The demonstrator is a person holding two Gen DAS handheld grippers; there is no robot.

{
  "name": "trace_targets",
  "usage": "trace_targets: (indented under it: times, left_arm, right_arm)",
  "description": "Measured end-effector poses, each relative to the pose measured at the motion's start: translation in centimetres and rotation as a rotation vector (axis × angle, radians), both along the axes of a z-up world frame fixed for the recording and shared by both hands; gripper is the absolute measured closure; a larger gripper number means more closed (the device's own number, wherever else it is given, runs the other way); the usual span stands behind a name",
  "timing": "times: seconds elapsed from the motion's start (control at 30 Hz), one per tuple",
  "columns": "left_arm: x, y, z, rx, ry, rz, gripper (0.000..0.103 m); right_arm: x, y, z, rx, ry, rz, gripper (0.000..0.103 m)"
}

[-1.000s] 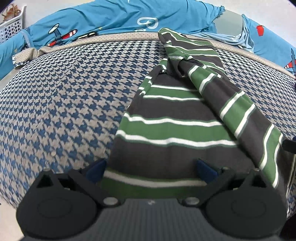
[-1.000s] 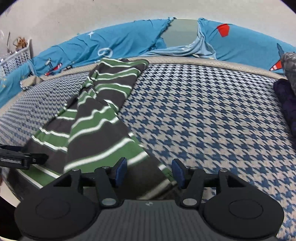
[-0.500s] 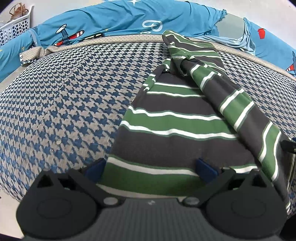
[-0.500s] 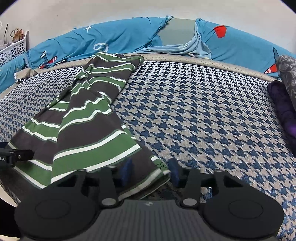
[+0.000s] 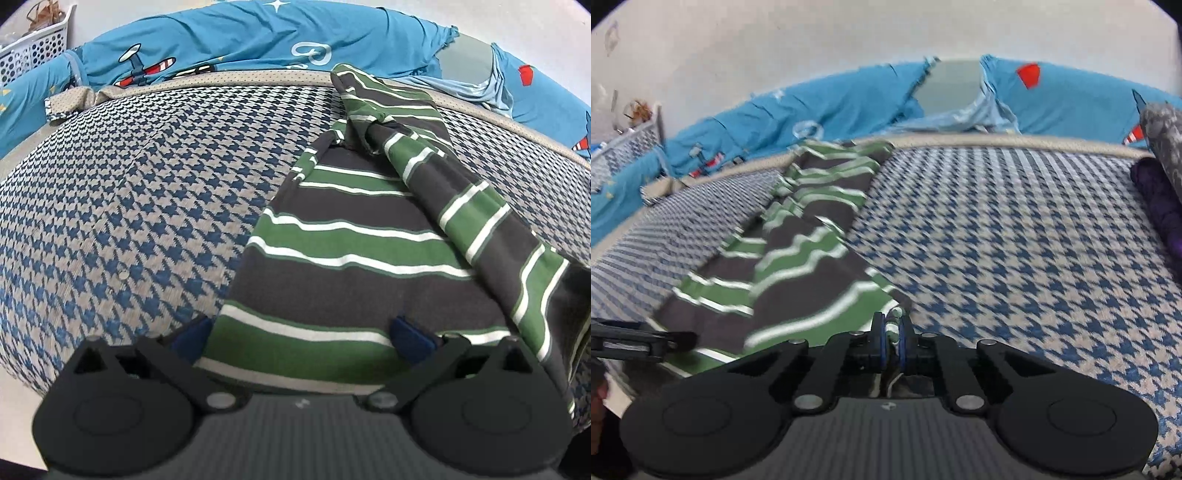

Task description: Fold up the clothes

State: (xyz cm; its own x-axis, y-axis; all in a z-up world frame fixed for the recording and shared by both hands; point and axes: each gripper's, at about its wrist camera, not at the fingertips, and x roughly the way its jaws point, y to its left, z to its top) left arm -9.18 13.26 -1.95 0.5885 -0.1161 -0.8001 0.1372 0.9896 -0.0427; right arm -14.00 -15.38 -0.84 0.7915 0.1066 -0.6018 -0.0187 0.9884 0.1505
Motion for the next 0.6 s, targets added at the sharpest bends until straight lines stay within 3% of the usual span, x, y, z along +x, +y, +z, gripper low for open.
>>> trace_targets:
  times: [0.23, 0.6]
  left_arm:
    - [0.2, 1.5, 0.3, -0.03, 0.007, 0.073, 0.0]
    - [0.1, 3.8, 1.3, -0.117, 0.005, 0.122, 0.0]
  right_arm:
    - [-2.1, 3.5, 2.5, 0.064, -0.101, 0.121, 0.095]
    - [-2.1, 10.4, 4.1, 0.126, -0.136, 0.321, 0.095]
